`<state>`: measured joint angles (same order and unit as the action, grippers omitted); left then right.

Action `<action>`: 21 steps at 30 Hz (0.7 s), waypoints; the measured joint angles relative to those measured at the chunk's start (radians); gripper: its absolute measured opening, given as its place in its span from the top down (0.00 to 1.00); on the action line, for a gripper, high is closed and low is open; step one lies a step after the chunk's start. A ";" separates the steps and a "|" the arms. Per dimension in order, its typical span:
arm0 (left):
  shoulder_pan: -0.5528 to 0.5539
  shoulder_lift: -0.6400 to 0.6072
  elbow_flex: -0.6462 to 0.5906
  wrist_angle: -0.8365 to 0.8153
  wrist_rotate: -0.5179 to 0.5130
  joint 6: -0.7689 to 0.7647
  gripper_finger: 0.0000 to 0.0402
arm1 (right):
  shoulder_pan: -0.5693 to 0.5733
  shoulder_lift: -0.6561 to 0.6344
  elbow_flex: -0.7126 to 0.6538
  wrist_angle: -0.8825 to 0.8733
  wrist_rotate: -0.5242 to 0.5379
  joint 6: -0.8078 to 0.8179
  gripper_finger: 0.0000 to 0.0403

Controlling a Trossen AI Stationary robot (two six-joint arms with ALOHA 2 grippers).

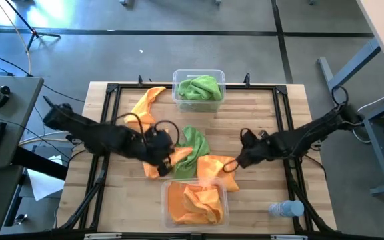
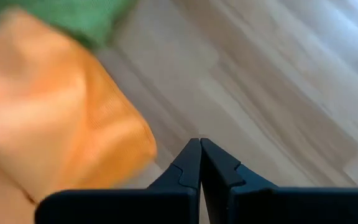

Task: Sort microfiber towel by color & place in baskets
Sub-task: Put the green towel into the top transparent bin

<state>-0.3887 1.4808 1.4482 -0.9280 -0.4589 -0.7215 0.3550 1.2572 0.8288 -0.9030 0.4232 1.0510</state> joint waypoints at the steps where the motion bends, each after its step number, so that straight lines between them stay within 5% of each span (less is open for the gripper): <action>1: 0.017 -0.027 -0.044 0.013 0.001 0.032 0.98 | -0.019 -0.010 0.000 0.028 0.000 -0.018 1.00; 13: 0.295 -0.436 -0.626 0.473 0.282 0.387 0.98 | -0.322 0.098 0.268 0.211 -0.098 -0.345 1.00; 21: 0.510 -0.597 -0.776 0.531 0.486 0.535 0.98 | -0.403 0.438 0.637 -0.060 -0.154 -0.373 1.00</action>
<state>0.1214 0.8838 0.6720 -0.3971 0.0274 -0.1864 -0.0478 1.6956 1.4660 -0.9633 0.2687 0.6783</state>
